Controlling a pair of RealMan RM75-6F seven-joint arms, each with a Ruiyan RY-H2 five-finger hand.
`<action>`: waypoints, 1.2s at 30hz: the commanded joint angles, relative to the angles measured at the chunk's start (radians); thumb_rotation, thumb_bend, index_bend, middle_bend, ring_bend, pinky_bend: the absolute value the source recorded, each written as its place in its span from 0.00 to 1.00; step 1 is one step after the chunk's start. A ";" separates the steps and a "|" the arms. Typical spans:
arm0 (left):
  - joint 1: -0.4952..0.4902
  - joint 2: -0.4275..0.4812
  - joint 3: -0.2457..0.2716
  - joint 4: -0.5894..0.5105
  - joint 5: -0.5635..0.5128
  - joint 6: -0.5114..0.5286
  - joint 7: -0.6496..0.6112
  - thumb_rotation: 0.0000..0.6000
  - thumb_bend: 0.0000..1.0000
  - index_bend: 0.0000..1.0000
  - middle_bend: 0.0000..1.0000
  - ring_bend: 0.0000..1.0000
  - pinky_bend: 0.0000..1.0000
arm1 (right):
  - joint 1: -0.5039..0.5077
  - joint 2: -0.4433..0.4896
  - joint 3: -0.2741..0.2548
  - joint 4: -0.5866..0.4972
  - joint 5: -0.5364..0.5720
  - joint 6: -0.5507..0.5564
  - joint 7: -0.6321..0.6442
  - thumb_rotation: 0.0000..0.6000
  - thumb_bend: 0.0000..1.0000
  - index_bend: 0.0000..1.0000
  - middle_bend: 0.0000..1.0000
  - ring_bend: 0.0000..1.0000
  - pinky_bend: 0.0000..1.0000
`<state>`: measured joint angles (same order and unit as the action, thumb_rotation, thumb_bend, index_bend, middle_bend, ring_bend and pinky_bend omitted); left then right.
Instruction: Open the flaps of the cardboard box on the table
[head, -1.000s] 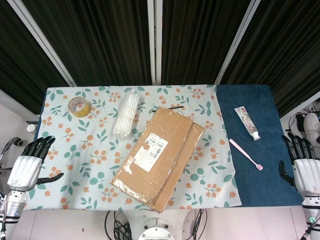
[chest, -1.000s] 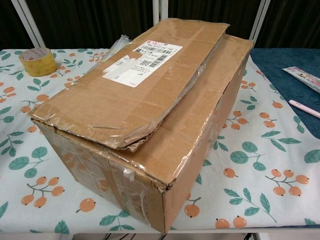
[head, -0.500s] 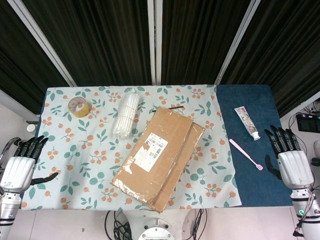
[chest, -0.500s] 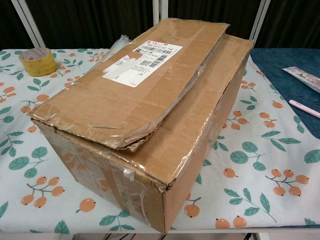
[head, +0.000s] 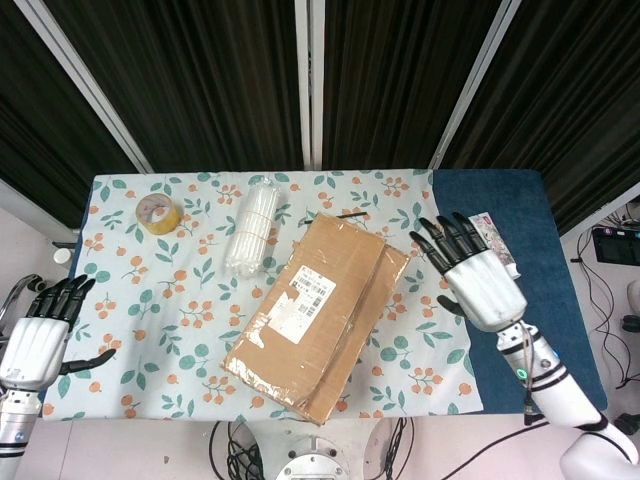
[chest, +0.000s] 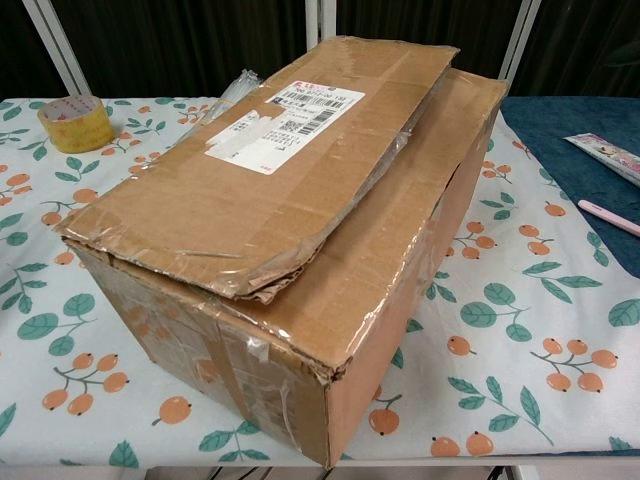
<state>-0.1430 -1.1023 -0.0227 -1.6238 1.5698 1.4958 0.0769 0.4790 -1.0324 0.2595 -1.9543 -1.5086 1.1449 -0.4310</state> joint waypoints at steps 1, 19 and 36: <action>-0.001 0.001 -0.002 0.002 -0.002 -0.001 -0.004 0.71 0.03 0.07 0.06 0.07 0.16 | 0.078 -0.078 0.023 -0.010 0.084 -0.076 -0.076 1.00 0.00 0.00 0.00 0.00 0.00; -0.014 0.007 -0.006 0.013 -0.010 -0.030 -0.022 0.71 0.03 0.07 0.06 0.07 0.16 | 0.197 -0.270 -0.004 0.152 0.128 -0.089 -0.091 1.00 0.00 0.00 0.00 0.00 0.00; -0.011 0.023 -0.007 -0.017 -0.014 -0.031 -0.006 0.72 0.03 0.07 0.06 0.07 0.16 | 0.261 -0.361 -0.013 0.259 0.109 -0.079 -0.068 1.00 0.05 0.00 0.00 0.00 0.00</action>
<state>-0.1548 -1.0792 -0.0294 -1.6414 1.5564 1.4655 0.0707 0.7356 -1.3898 0.2455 -1.6994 -1.4001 1.0676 -0.4956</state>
